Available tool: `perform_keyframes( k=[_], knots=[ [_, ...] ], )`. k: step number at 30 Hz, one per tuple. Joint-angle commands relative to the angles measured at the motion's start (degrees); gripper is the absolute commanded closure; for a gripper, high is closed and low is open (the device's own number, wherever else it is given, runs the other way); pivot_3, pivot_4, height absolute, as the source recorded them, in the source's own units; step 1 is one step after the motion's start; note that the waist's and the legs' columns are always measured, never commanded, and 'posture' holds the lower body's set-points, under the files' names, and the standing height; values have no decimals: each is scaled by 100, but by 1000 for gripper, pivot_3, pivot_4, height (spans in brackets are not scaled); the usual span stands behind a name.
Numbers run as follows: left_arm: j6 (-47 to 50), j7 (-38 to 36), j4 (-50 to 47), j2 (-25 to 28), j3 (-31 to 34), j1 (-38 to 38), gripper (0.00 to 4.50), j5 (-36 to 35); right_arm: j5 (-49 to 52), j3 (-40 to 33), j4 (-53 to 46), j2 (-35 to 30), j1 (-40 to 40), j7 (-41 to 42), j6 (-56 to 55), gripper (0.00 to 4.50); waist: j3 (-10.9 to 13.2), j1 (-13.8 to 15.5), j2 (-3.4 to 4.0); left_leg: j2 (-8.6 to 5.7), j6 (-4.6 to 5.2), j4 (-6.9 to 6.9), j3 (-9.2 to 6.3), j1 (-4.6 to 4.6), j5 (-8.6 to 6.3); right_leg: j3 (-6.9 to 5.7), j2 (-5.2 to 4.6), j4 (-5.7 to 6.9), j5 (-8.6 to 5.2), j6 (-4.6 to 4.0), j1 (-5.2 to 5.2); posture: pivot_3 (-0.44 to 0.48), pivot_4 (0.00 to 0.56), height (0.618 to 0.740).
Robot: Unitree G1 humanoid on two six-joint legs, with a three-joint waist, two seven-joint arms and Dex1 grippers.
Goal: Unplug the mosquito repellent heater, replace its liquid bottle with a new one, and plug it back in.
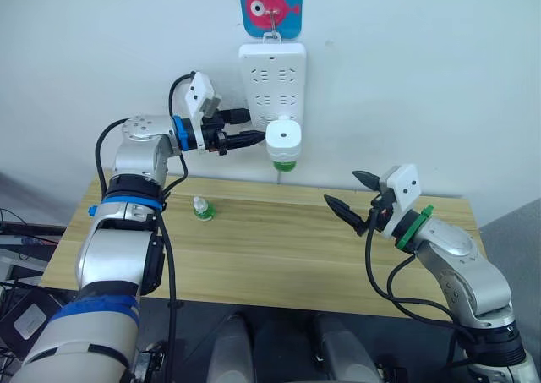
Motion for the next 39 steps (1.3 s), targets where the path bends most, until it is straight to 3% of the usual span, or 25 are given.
perform_keyframes(
  k=[1,9,13,16,20,28,39],
  knots=[
    [-208,-370,-133,-107,-35,-201,1578,33,-6,-125,-320,-42,43,-59,-73,0,0,-5,0,0,0,0,-1,0,0,0,0,0,0,0,0,-72,278,740],
    [443,-559,-648,-85,119,-32,1578,-196,24,-139,-460,-32,75,-193,-6,0,2,-21,1,0,0,-2,-3,-1,0,-2,0,1,-1,1,0,-83,285,740],
    [1006,-466,-1125,50,279,219,2329,-376,120,-123,-721,-13,58,-315,224,0,5,-54,5,2,0,-2,-4,0,0,-1,0,4,-1,1,-1,-84,292,740],
    [1423,-370,-1496,68,348,411,3144,-509,197,-88,-993,40,29,-476,513,0,10,-75,10,5,0,-1,-7,0,0,-5,1,7,-1,0,-1,-83,298,740],
    [1668,-136,-1798,-3,383,554,3153,-554,292,-17,-1429,125,-138,-762,1080,0,27,-100,20,5,-1,-1,-8,1,0,-5,1,7,-1,0,-1,-84,304,740],
    [1955,467,-2353,-304,366,814,3153,-589,279,348,-2035,808,-1353,-1954,2758,0,64,-108,30,5,-3,5,-15,-1,2,-10,-1,11,-1,-1,0,-106,313,740],
    [1982,770,-2628,-347,398,983,3153,-577,-400,999,-1559,1128,-2058,-2420,2632,0,70,-120,32,2,-2,10,-20,-4,2,-16,-4,10,-3,3,0,-102,308,740]
  ],
)
